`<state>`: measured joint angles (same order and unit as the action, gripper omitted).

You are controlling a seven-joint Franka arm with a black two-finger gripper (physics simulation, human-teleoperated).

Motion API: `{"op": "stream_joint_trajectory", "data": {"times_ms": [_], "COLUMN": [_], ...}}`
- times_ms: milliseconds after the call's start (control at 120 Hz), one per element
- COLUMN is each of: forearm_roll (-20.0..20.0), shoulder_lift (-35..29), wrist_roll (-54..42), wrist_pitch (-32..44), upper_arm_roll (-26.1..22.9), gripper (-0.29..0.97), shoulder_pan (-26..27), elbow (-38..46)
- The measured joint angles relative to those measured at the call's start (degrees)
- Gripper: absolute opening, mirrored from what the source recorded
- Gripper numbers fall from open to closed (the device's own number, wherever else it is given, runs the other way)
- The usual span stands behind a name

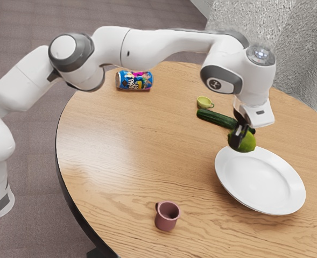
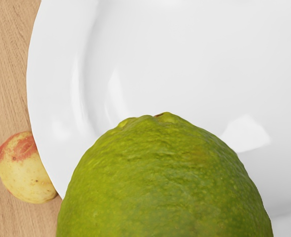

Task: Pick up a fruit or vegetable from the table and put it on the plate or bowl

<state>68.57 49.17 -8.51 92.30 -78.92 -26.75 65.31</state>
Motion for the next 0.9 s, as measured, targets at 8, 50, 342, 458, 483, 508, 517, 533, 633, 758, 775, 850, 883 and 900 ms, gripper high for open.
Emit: {"op": "stream_joint_trajectory", "data": {"times_ms": [8,50,342,458,483,508,517,533,633,758,775,850,883,900], "forearm_roll": [0.1,0.3,0.2,-0.9,-1.2,-1.5,-1.5,-1.7,-2.2,-7.5,-9.4,-22.6,-27.7,-29.8], "shoulder_lift": [0.1,0.8,4.0,3.5,3.1,2.8,2.7,2.4,0.7,-4.1,-5.6,-17.4,-23.7,-26.7], "wrist_roll": [0.0,0.0,-0.2,-0.4,-0.4,-0.4,-0.4,-0.4,-0.5,-0.5,-0.4,0.6,1.3,1.6], "wrist_pitch": [0.3,1.8,11.3,12.5,12.5,12.4,12.4,12.2,10.7,5.0,3.8,-1.5,-3.3,-4.1], "upper_arm_roll": [0.0,0.2,1.3,1.6,1.6,1.6,1.6,1.6,1.5,1.6,2.0,7.9,9.5,9.9], "gripper": [0.19,0.18,0.45,0.58,0.6,0.61,0.61,0.62,0.65,0.67,0.67,0.67,0.68,0.68], "shoulder_pan": [0.0,0.1,1.6,1.4,1.3,1.2,1.2,1.1,0.9,-3.7,-5.2,-14.1,-17.7,-19.2], "elbow": [0.0,0.1,0.4,0.5,0.5,0.5,0.5,0.5,0.2,0.3,0.4,3.1,4.9,5.5]}}
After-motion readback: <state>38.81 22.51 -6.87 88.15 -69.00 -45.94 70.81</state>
